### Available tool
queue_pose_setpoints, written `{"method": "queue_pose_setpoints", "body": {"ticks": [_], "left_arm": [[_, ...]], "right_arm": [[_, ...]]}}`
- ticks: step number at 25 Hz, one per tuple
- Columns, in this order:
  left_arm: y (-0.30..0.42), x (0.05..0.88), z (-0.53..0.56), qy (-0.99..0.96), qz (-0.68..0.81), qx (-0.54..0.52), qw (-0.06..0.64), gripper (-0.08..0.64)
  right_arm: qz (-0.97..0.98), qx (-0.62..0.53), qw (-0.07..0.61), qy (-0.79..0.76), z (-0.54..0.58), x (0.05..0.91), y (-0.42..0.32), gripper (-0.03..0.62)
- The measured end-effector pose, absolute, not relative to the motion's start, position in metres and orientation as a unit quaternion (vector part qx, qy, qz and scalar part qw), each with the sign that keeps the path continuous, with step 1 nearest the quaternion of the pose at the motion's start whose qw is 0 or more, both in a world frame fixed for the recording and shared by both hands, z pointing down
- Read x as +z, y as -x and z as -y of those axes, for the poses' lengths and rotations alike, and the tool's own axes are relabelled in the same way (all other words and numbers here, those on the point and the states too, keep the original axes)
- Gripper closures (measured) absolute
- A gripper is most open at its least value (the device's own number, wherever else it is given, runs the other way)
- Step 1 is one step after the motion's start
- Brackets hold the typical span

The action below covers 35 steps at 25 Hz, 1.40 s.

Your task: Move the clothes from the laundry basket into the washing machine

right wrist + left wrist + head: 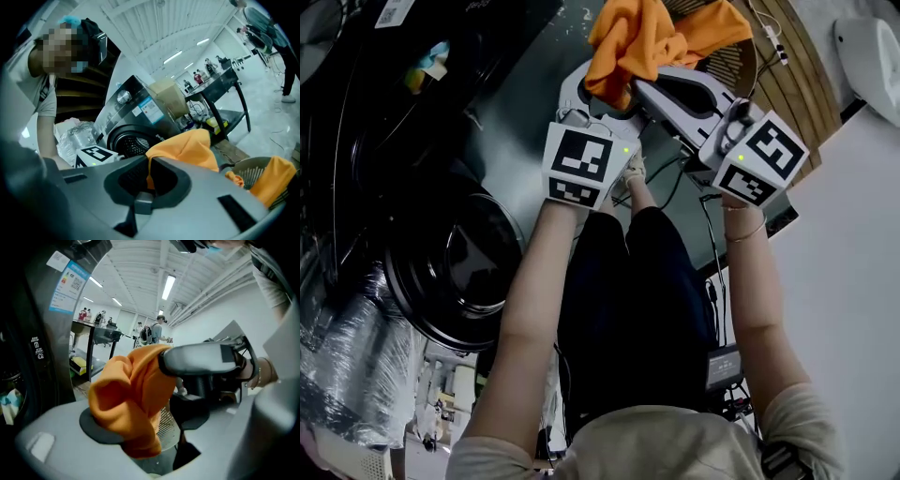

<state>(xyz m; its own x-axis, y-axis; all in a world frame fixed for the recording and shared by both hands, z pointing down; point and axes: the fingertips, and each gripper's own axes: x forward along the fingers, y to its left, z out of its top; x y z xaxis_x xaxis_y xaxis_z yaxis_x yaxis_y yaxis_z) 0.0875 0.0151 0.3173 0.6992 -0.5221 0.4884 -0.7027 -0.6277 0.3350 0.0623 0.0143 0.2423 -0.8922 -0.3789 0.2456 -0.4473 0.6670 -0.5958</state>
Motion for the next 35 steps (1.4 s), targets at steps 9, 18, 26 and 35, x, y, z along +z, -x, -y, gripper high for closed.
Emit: {"method": "queue_pose_setpoints", "body": {"ticks": [9, 18, 26, 35], "left_arm": [[-0.057, 0.338, -0.013, -0.853, 0.384, 0.235, 0.263, 0.476], [0.029, 0.325, -0.008, -0.797, 0.484, 0.187, 0.31, 0.477], [0.054, 0.332, -0.011, -0.789, 0.494, 0.2, 0.307, 0.477], [0.05, 0.345, -0.012, -0.791, 0.486, 0.191, 0.318, 0.476]], "right_arm": [[0.899, 0.348, 0.062, -0.258, -0.028, 0.276, -0.068, 0.477], [0.865, 0.335, 0.25, -0.278, -0.031, 0.398, -0.11, 0.311], [0.832, 0.225, 0.463, -0.208, -0.044, 0.497, -0.132, 0.276], [0.797, 0.245, 0.467, -0.295, -0.009, 0.512, -0.168, 0.557]]}}
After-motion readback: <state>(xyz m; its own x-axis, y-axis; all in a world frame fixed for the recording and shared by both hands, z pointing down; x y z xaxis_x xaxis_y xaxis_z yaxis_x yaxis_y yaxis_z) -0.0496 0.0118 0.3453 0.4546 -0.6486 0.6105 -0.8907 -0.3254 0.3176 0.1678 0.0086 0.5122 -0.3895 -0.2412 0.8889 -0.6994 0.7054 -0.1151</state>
